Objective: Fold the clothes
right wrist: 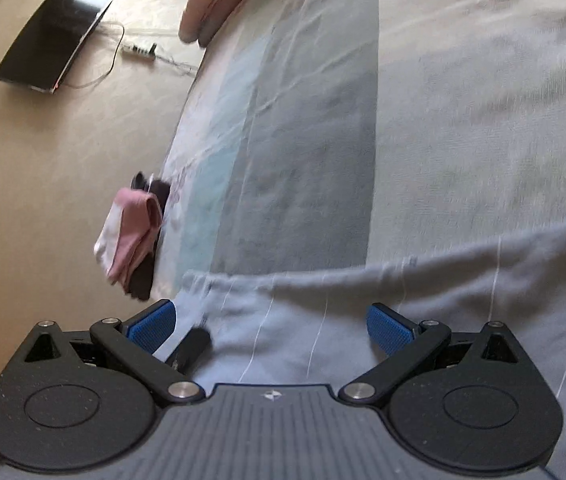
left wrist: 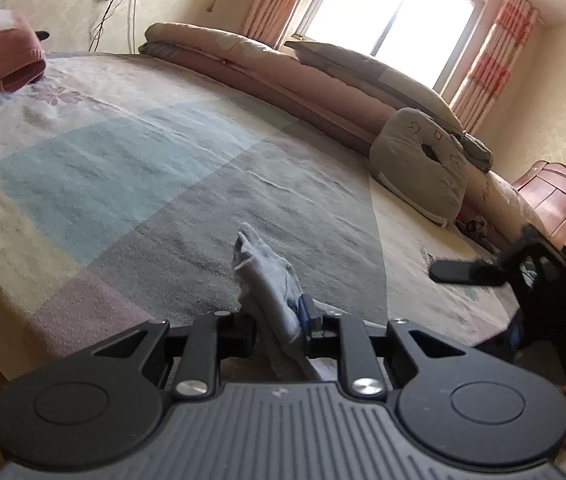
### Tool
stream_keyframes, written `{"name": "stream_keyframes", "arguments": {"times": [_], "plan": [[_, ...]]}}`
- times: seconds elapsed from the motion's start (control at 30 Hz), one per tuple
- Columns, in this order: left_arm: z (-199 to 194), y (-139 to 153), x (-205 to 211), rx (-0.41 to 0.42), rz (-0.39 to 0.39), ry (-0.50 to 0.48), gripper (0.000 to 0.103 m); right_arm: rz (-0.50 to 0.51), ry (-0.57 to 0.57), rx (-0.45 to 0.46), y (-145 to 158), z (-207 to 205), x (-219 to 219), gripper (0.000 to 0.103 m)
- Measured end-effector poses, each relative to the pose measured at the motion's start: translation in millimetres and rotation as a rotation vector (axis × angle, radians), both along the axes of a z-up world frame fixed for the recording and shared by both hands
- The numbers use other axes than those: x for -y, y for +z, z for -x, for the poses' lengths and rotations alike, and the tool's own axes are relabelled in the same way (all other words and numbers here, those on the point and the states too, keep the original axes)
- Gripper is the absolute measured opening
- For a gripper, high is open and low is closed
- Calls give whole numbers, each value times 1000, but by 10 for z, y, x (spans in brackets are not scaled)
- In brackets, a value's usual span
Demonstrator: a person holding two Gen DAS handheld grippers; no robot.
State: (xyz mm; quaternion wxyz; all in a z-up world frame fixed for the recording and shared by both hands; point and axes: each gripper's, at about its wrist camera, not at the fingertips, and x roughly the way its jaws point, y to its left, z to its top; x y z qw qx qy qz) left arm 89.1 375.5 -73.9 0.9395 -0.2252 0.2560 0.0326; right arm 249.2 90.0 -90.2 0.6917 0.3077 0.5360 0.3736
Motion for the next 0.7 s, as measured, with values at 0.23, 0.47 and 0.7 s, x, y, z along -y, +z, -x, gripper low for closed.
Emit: {"name": "stream_keyframes", "arguments": {"times": [0.23,0.47,0.7], "plan": [[-9,23,10,0,-5,-8,19,30,-45,38,-5,-89,-74,103],[-6,52,20,-2,-10,-12,19,24,-7,0,66,227,-56,103],[2,123,59,-6,-17,-9,19,46,21,-60,-3,691,-9,103]]}}
